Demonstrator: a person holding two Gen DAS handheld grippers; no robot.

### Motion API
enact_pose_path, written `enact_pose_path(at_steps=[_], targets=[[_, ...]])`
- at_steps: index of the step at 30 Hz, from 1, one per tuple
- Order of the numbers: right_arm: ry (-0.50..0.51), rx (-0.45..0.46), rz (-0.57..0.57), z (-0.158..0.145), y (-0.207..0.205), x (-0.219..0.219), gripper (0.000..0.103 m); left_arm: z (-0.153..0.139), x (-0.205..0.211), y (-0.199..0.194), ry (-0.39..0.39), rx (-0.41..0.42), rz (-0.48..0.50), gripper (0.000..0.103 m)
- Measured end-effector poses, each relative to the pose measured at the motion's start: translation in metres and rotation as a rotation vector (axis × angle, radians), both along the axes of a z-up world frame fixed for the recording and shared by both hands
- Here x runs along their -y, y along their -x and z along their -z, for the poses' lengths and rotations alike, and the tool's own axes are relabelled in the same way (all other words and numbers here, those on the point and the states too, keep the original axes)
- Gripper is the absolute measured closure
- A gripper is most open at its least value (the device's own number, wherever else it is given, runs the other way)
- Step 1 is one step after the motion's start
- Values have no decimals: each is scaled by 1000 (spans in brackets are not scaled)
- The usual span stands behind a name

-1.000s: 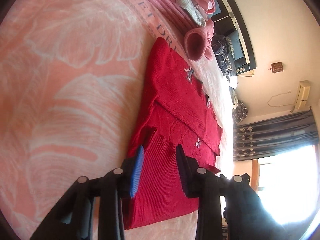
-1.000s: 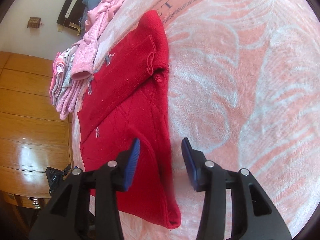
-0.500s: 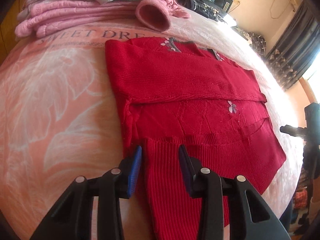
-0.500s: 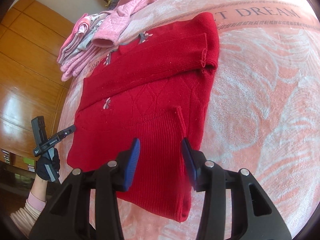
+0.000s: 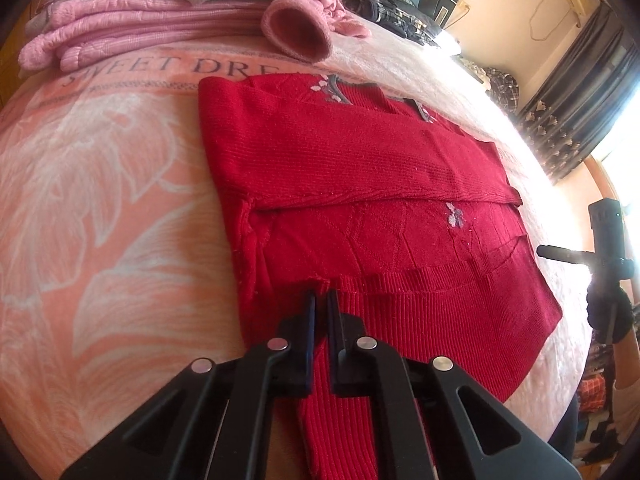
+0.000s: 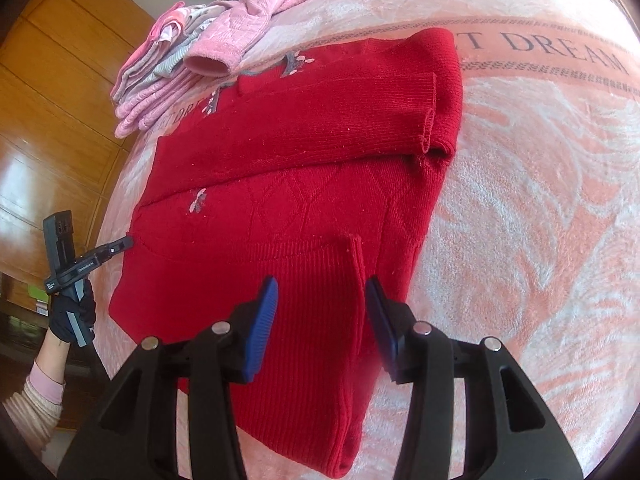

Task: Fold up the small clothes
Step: 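Pinch the side edge of the folded red sweater with both tools, then lift the sweater side with both tools, fold it over the other half, release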

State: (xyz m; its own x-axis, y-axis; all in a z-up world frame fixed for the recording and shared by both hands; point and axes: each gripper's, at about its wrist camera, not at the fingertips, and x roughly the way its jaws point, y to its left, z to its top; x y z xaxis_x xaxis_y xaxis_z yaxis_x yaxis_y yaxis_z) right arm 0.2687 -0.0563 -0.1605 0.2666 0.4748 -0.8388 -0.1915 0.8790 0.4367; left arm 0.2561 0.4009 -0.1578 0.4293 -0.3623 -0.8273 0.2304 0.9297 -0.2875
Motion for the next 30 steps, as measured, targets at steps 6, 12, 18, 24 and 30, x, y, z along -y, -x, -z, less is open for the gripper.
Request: enact_pose_path(at_steps=[6, 12, 18, 24, 30], targets=[[107, -1, -68, 15, -16, -12, 56, 9, 4, -6, -23, -16, -15, 97], [140, 37, -153, 14, -14, -26, 81, 10, 8, -8, -44, -13, -7, 94], [119, 90, -184, 0, -2, -28, 100, -2, 11, 2, 11, 21, 27, 99], [4, 146, -135, -29, 12, -12, 100, -24, 12, 18, 56, 96, -3, 99], [-88, 192, -75, -58, 14, 9, 100, -53, 7, 21, 108, 176, -64, 99]])
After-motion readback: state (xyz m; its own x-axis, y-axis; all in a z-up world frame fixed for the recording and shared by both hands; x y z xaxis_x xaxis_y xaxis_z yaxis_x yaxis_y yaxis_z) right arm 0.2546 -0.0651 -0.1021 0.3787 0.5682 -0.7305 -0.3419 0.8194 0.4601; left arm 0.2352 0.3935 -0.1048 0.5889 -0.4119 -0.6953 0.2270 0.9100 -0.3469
